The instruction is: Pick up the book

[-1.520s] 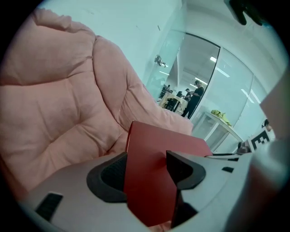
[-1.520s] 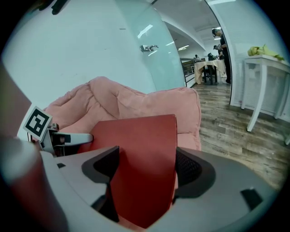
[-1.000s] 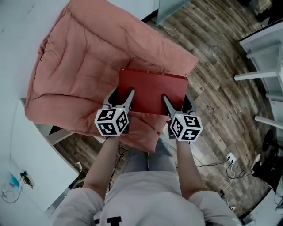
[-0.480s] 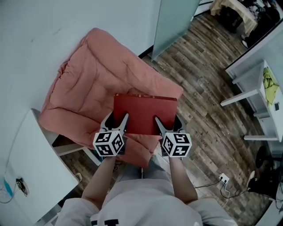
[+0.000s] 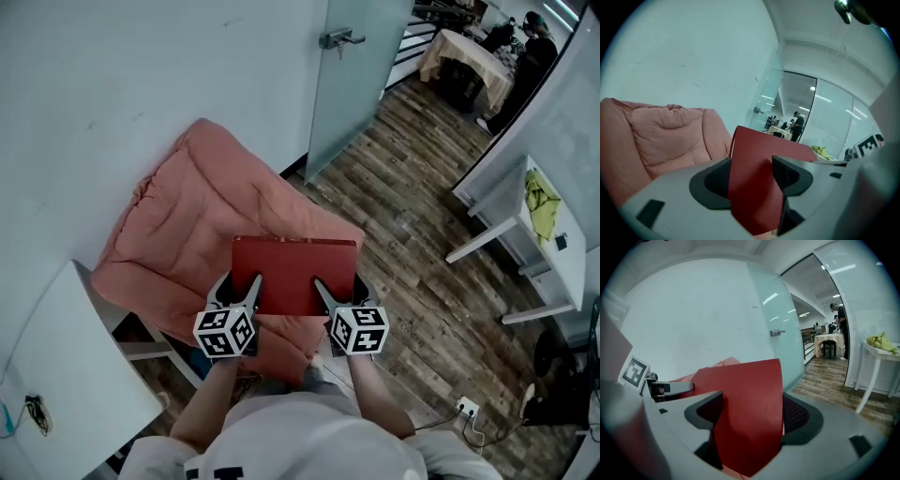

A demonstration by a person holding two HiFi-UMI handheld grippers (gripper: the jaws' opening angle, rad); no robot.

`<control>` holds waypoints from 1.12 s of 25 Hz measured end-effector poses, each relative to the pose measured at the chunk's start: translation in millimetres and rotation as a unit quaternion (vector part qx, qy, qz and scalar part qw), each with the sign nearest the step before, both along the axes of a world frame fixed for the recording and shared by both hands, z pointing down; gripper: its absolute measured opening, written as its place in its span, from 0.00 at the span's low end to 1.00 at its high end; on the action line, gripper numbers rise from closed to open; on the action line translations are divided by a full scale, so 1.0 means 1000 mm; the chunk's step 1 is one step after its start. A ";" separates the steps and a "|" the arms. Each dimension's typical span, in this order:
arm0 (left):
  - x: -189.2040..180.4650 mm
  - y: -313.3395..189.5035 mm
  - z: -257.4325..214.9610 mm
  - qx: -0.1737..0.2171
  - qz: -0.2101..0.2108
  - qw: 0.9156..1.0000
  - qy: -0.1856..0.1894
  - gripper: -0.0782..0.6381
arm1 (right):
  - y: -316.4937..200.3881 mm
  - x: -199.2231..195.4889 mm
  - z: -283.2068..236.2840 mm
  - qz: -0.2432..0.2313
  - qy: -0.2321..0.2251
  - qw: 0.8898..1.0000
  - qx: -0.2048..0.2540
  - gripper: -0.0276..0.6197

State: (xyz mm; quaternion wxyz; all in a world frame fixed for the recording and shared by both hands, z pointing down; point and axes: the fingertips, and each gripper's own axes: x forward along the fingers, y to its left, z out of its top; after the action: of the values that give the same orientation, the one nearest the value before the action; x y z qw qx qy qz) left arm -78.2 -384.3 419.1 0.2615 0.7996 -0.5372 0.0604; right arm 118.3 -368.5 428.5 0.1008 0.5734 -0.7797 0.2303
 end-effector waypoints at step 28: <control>-0.061 0.047 -0.029 0.053 0.009 0.999 0.010 0.48 | 0.050 -0.059 -0.029 0.017 0.002 0.999 0.046 0.62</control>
State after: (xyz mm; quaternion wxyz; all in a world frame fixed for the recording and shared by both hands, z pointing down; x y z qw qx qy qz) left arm -138.8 -337.5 390.2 0.2239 0.8175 -0.5299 0.0262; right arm 58.8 -318.0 399.3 0.0715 0.5912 -0.7794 0.1947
